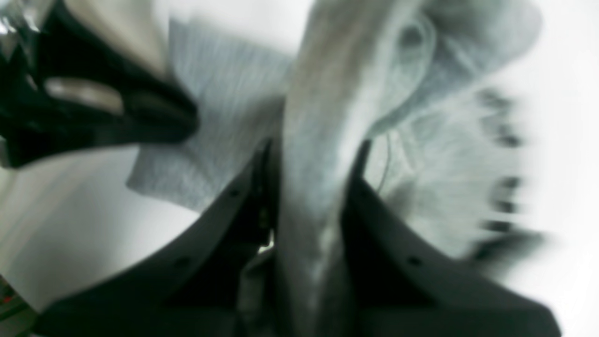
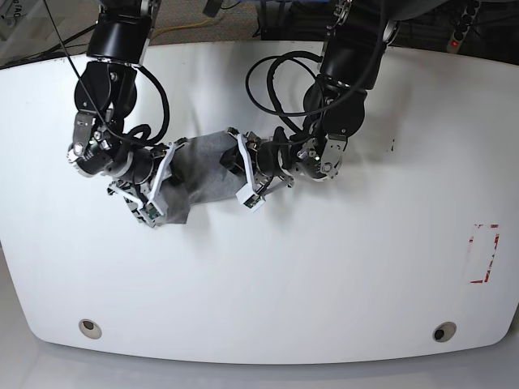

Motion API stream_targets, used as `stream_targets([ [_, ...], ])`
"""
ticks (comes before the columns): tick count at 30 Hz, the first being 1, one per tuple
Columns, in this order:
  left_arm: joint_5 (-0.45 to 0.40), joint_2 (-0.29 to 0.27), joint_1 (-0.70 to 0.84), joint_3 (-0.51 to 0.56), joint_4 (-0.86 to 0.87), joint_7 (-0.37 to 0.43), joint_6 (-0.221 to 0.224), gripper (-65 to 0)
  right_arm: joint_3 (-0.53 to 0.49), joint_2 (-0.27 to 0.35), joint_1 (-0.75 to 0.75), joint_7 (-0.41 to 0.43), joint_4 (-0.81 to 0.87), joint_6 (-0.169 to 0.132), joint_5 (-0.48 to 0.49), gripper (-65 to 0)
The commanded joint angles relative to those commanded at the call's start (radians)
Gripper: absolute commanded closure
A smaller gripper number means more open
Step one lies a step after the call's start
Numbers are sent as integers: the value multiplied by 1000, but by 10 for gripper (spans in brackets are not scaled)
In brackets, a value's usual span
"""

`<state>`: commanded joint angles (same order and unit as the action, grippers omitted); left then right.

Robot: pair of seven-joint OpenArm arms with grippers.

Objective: Fold the T-shirt properly
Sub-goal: 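Fold the strip in half, bringing the left gripper's end toward the right gripper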

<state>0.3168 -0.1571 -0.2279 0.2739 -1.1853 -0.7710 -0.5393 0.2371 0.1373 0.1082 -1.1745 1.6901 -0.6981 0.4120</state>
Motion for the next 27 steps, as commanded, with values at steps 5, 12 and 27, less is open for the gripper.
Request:
stream_targets([
  [5,0,0,3,0,-2,20,0,-89,-2,-35,0,20,-49,0,-3,-192],
  [12,0,0,5,-2,-3,97,0,-88,-2,-38,15,18,-58,0,5,-569],
  [27,186,32,5,-103,-84,120,-2,-86,-2,-40,11,12,127,0,8,-575],
])
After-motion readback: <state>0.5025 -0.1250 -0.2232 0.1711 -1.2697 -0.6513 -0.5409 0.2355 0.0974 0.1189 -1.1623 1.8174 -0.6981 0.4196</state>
